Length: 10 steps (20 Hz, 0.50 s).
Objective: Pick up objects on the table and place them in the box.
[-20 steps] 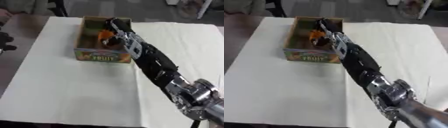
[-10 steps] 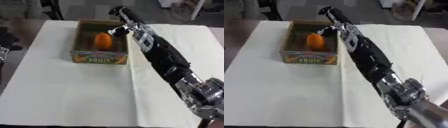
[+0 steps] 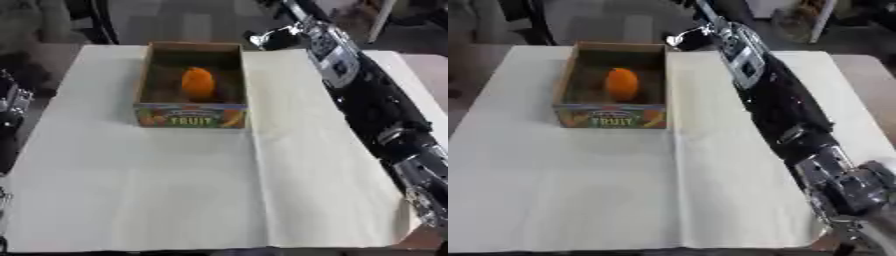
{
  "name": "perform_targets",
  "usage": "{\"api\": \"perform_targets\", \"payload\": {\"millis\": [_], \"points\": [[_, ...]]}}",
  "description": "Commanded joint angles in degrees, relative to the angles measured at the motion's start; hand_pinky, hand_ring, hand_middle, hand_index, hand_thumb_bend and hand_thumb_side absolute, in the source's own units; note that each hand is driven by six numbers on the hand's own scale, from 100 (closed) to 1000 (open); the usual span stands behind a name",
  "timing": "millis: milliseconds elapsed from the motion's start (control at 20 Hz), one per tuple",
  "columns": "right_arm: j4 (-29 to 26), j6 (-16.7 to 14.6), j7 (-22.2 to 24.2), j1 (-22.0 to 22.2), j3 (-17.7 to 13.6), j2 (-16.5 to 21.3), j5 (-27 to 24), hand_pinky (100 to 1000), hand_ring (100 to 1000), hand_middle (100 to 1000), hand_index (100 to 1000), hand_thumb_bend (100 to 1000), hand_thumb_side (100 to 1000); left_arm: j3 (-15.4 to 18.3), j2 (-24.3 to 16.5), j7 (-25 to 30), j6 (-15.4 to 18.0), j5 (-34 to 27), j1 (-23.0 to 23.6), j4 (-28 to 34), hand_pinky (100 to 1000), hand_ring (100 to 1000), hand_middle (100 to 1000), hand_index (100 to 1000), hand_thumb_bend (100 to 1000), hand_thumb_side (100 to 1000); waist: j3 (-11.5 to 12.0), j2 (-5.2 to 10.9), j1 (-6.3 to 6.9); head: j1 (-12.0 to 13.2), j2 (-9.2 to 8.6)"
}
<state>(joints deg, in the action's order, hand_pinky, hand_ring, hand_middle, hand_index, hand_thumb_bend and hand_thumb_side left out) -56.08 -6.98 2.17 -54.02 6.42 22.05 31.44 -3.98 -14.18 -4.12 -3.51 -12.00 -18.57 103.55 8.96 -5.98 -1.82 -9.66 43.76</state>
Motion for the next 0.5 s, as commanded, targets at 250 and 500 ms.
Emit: {"api": "perform_targets", "payload": {"millis": [250,500], "points": [[-8.47,3.77,-2.45,5.38,-4.45,6.41,-7.06,607,773,697,797,425,150,0.90,-1.50,-0.61,0.22,0.22,0.03,0.42,625,683,595,730,554,410,-1.61,1.03,0.29,1.54,0.36],[-14.11,6.38,-4.53,10.97,-6.17,8.96,-12.01,598,764,682,794,425,152,1.10,-1.51,-0.78,0.30,0.34,0.25,0.29,625,684,595,730,551,412,-2.92,0.86,0.31,2.15,0.36]]}}
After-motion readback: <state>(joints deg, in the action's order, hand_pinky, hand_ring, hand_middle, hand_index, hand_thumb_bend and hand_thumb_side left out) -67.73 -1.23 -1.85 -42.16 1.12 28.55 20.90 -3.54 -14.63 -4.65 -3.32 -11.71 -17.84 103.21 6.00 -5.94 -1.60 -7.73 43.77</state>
